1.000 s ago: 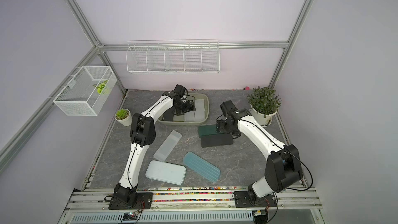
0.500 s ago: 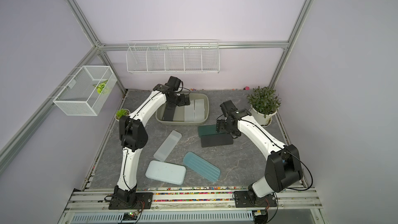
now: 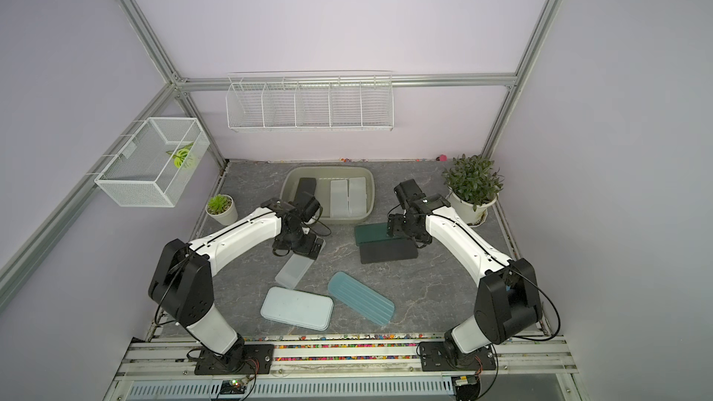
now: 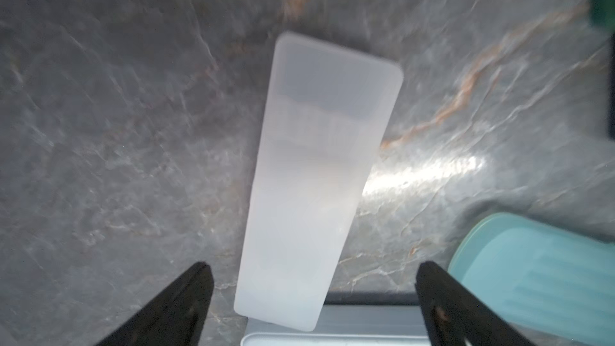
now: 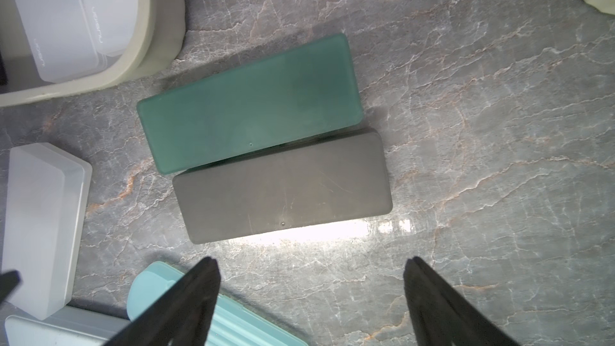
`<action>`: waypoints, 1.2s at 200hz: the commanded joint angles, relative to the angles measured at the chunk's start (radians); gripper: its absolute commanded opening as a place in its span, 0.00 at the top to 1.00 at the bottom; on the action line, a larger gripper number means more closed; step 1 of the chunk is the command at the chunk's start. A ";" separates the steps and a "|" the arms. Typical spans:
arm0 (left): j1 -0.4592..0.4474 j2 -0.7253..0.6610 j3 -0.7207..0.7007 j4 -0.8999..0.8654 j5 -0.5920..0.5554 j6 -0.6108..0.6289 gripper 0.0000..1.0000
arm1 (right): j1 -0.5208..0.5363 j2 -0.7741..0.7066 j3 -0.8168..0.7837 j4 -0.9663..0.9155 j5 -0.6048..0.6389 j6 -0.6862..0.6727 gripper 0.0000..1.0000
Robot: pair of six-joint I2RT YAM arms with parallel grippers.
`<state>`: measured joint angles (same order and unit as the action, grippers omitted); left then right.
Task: Put the pencil case into the storage box
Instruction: Pick up the pencil case from the center of the board.
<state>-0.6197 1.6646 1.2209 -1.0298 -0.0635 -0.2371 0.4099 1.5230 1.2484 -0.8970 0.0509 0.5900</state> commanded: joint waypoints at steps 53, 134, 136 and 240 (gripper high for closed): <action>0.007 -0.018 -0.133 0.129 0.037 0.023 0.00 | -0.005 -0.027 -0.039 -0.005 0.000 0.013 0.09; 0.011 0.130 -0.082 0.173 -0.032 0.077 0.00 | -0.005 -0.039 -0.068 -0.003 0.009 0.034 0.09; 0.011 0.131 -0.083 0.172 -0.031 0.078 0.00 | -0.005 -0.038 -0.068 -0.003 0.009 0.034 0.09; 0.012 0.124 0.066 0.037 -0.023 0.116 0.31 | -0.005 -0.004 -0.037 0.001 0.006 0.022 0.09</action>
<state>-0.6125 1.8011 1.1793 -0.9188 -0.0742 -0.1356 0.4099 1.5116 1.1984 -0.8967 0.0513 0.6128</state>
